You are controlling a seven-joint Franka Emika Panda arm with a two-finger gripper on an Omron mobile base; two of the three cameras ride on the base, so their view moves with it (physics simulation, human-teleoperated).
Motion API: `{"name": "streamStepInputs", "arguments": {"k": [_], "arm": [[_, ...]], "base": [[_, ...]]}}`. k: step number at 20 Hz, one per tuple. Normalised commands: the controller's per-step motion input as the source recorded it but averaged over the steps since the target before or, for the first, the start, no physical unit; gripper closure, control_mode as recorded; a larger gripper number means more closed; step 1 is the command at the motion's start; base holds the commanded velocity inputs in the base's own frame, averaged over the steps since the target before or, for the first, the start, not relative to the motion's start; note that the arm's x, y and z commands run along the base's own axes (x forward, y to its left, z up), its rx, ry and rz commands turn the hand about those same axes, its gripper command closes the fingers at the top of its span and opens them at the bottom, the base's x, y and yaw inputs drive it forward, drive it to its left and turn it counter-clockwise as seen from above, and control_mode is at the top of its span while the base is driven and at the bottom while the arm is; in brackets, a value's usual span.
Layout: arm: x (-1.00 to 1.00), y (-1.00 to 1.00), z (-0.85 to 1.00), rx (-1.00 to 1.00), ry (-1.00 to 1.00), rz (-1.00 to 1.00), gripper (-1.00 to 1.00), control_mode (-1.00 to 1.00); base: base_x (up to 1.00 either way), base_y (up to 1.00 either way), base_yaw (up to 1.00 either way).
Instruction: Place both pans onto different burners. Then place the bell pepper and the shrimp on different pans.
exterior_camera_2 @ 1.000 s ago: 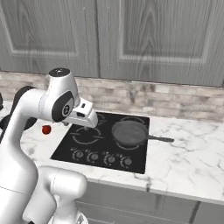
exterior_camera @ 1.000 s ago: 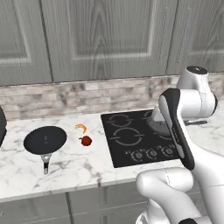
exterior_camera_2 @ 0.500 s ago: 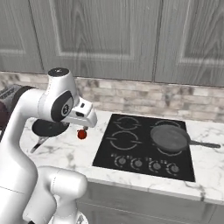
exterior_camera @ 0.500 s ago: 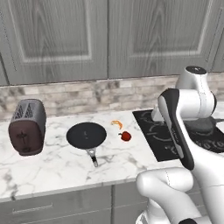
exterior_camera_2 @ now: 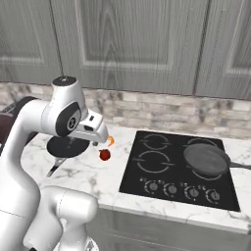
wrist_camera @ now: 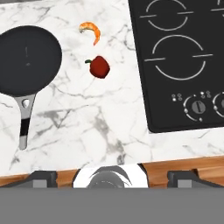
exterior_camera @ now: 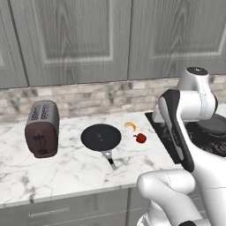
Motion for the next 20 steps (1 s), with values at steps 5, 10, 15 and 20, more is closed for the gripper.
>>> {"name": "streamStepInputs", "arguments": {"k": [5,10,15,20], "arm": [[0.00,0.00,0.00,0.00,0.00,0.00,-1.00,1.00],[0.00,0.00,0.00,0.00,0.00,0.00,-1.00,1.00],[0.00,0.01,0.00,0.00,0.00,0.00,-1.00,-1.00],[0.00,0.26,-0.02,0.00,0.00,0.00,-1.00,-1.00]], "base": [[0.43,0.00,0.00],[0.21,0.00,0.00],[0.00,0.00,0.00],[0.00,0.00,0.00]]}}
